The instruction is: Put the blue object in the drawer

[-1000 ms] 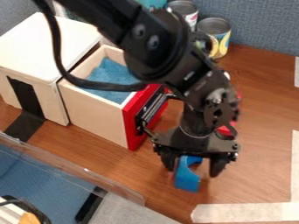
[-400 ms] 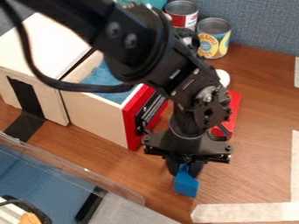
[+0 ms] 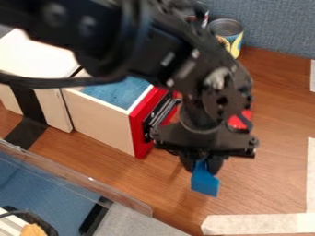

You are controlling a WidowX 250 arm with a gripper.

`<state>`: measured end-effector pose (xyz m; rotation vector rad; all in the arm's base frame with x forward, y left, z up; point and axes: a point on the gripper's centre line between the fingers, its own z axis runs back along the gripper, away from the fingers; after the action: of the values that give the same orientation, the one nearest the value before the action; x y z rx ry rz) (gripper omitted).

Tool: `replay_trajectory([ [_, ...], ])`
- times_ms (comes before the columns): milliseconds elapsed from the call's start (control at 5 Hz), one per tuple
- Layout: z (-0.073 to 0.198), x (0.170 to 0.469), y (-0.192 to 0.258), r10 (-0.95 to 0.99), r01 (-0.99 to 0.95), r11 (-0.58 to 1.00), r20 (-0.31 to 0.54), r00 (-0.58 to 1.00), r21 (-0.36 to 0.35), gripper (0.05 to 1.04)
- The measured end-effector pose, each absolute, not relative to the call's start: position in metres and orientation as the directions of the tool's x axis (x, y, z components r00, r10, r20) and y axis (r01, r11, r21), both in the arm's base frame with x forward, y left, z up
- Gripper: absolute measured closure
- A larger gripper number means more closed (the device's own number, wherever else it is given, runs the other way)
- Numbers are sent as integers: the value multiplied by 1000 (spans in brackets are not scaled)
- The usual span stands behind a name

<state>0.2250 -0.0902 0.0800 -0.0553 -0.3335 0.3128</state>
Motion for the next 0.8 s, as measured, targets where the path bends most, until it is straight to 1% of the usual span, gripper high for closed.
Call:
replay_trajectory([
  [200,109,232,-79,357,-319,934,337,871,-163,833],
  [400,134,245,-50,461,-404,887,362,810,-226,833],
  [600,151,254,-19,544,-477,838,358,759,-263,833],
  [800,168,263,4,582,-513,813,381,719,-273,833],
])
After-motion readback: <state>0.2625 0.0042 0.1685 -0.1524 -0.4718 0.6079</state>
